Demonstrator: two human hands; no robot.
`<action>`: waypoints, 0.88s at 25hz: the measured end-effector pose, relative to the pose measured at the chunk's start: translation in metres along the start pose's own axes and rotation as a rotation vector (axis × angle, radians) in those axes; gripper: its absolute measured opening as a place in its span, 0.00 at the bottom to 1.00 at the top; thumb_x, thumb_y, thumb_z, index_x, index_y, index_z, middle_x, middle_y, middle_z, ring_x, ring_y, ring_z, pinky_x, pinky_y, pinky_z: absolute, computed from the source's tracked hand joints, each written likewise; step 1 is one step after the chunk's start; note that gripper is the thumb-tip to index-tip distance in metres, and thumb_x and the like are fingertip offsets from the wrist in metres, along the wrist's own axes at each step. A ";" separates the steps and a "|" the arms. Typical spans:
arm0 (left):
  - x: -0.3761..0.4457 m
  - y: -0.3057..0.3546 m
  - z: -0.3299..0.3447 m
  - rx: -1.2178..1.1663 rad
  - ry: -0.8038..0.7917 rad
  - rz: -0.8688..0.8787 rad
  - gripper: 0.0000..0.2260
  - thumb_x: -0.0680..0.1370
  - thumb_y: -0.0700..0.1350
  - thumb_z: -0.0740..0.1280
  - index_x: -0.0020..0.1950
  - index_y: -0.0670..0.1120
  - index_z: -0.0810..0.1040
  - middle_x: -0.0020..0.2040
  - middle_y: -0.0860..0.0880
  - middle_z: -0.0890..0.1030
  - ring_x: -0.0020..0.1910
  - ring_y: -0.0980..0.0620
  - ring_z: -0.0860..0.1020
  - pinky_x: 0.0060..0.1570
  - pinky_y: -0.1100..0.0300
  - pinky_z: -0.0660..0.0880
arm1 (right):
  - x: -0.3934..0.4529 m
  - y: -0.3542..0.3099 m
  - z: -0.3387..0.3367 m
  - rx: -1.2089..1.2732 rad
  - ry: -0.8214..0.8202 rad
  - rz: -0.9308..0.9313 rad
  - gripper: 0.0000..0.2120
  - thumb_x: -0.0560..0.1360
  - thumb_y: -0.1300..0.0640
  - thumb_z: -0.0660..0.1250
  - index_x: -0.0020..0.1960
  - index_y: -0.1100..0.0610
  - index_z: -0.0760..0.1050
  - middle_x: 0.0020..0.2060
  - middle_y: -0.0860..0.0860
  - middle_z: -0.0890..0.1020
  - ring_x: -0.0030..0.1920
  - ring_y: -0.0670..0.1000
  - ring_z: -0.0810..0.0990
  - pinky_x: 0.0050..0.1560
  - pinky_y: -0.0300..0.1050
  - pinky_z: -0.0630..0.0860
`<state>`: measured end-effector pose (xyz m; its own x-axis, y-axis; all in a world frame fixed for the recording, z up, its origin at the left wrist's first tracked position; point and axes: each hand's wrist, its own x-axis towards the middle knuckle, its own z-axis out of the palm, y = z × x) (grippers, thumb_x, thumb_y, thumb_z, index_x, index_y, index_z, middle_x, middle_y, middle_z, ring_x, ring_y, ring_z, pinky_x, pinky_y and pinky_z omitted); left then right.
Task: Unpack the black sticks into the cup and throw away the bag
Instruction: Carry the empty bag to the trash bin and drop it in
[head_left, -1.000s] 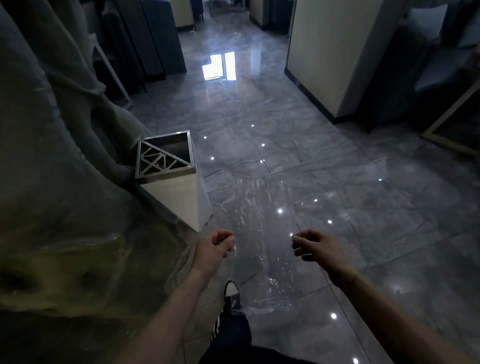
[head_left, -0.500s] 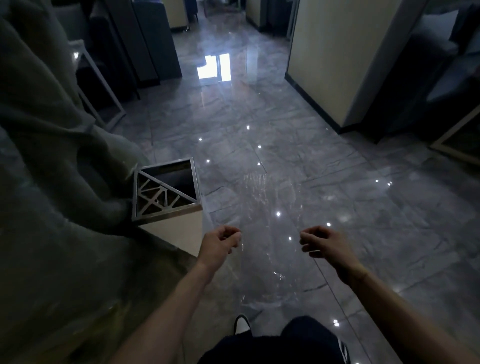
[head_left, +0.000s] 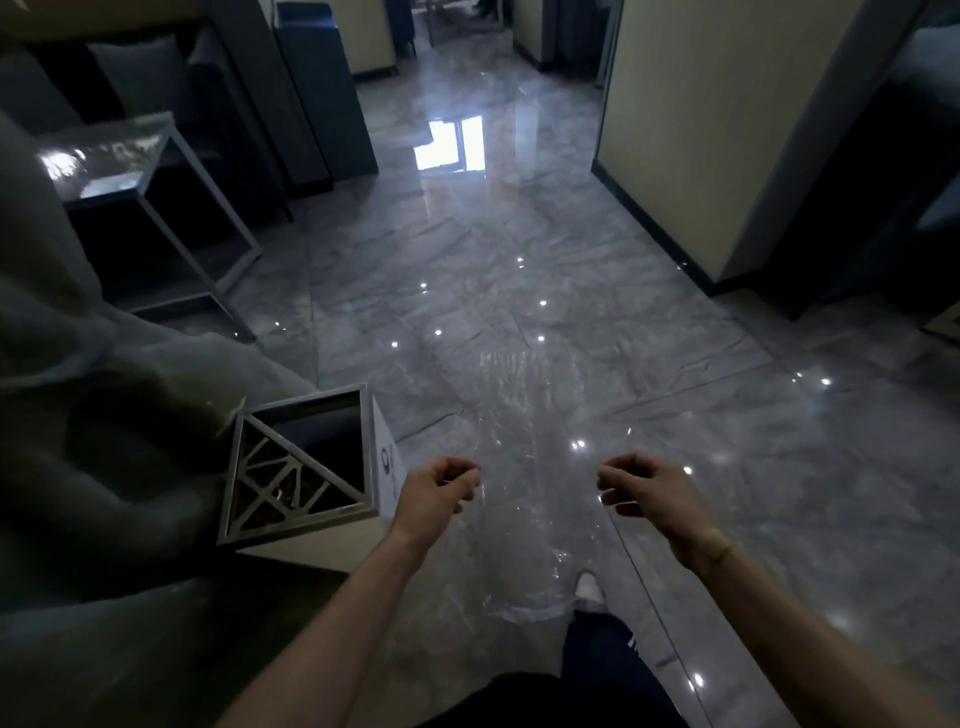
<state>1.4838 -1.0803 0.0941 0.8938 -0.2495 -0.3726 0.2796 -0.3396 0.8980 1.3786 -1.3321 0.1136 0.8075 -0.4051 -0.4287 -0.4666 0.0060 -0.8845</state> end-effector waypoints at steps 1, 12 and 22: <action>0.010 0.009 0.007 -0.004 0.009 -0.005 0.03 0.76 0.41 0.70 0.46 0.49 0.83 0.40 0.49 0.84 0.36 0.56 0.80 0.37 0.64 0.76 | 0.014 -0.009 -0.007 0.004 -0.011 -0.005 0.03 0.75 0.59 0.70 0.46 0.58 0.81 0.39 0.54 0.85 0.34 0.47 0.83 0.37 0.39 0.78; 0.104 0.077 0.058 -0.087 0.197 -0.063 0.03 0.77 0.41 0.70 0.46 0.48 0.83 0.40 0.49 0.84 0.36 0.58 0.80 0.39 0.62 0.76 | 0.169 -0.093 -0.059 -0.087 -0.225 -0.028 0.05 0.75 0.58 0.69 0.49 0.60 0.80 0.41 0.56 0.85 0.38 0.50 0.82 0.40 0.42 0.78; 0.164 0.055 -0.020 -0.264 0.482 -0.148 0.03 0.76 0.39 0.70 0.45 0.46 0.82 0.38 0.49 0.83 0.34 0.55 0.79 0.35 0.63 0.76 | 0.289 -0.147 0.062 -0.287 -0.513 -0.097 0.03 0.74 0.56 0.70 0.46 0.55 0.82 0.39 0.52 0.86 0.38 0.49 0.85 0.37 0.39 0.78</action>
<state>1.6530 -1.1218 0.0871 0.8798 0.2471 -0.4060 0.4373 -0.0859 0.8952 1.7027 -1.3930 0.1082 0.8893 0.1029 -0.4457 -0.4028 -0.2855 -0.8696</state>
